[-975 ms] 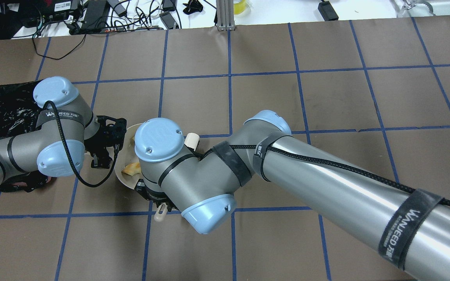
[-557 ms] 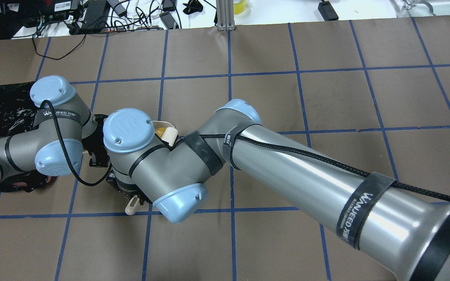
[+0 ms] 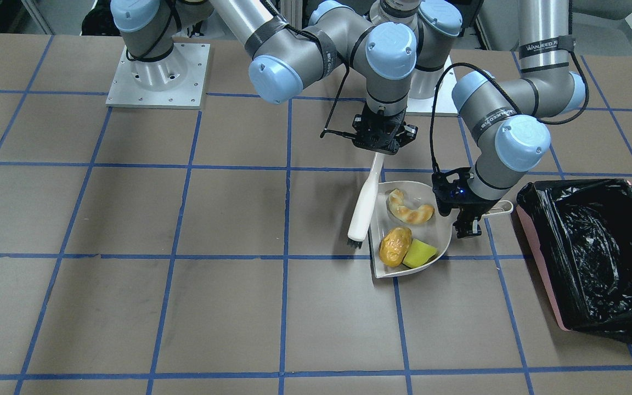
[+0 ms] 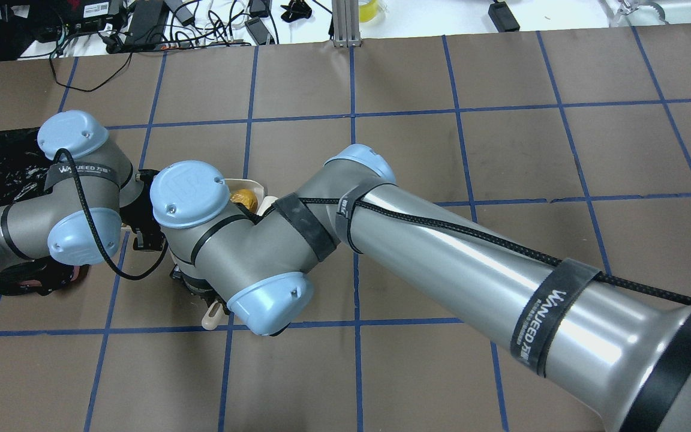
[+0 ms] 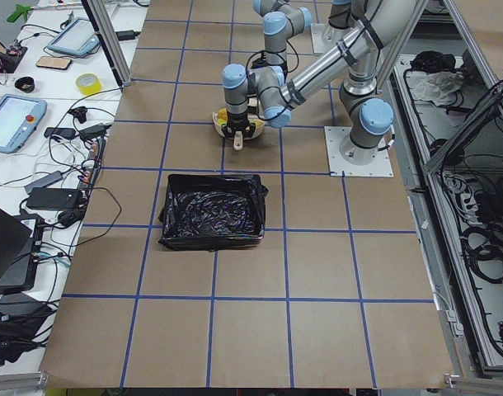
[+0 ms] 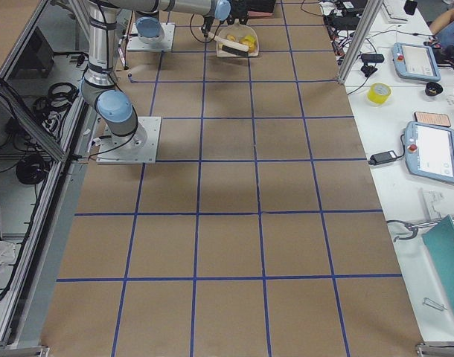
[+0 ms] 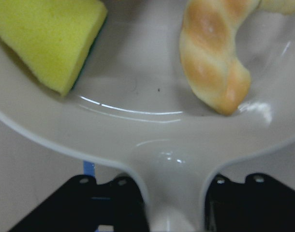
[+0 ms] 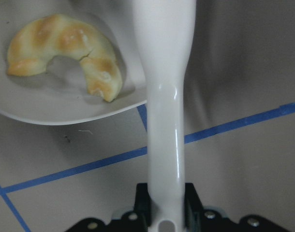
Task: Sweep and dump trash into bin
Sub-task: 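Lift the dustpan over the bin with the left gripper while the right withdraws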
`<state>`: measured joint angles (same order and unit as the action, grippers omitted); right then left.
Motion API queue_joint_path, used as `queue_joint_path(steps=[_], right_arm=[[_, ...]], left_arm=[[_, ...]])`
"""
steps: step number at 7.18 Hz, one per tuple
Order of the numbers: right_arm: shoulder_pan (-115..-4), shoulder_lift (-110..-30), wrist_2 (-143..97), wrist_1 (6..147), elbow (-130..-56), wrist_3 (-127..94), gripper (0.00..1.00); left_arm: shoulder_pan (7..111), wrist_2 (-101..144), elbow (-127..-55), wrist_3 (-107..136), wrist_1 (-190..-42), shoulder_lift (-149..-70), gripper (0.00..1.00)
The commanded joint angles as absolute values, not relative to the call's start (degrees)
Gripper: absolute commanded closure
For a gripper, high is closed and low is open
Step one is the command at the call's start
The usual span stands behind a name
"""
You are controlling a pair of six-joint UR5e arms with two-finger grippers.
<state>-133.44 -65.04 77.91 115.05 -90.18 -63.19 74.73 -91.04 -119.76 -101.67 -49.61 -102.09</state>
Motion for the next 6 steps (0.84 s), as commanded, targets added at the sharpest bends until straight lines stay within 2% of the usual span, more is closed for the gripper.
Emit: queue_joint_path(steps=[1, 3, 4, 6], right_arm=[[-130.5, -69.7, 82.3, 105.8, -90.1, -58.0, 1.0], [-121.5, -75.2, 82.7, 98.4, -90.8, -45.6, 1.0], [-116.9, -77.1, 84.5, 96.2, -91.0, -39.9, 1.0], [-108.2, -78.0, 89.4, 96.2, -92.1, -30.4, 1.0]], left_arm=[[70.2, -84.6, -119.6, -102.2, -49.6, -101.9, 1.0], [68.7, -80.4, -115.3, -101.4, -51.6, -101.9, 1.0], [67.3, -79.9, -111.7, -101.4, -57.2, -101.8, 1.0], [60.5, -77.9, -97.9, -102.0, -73.8, -101.7, 1.0]])
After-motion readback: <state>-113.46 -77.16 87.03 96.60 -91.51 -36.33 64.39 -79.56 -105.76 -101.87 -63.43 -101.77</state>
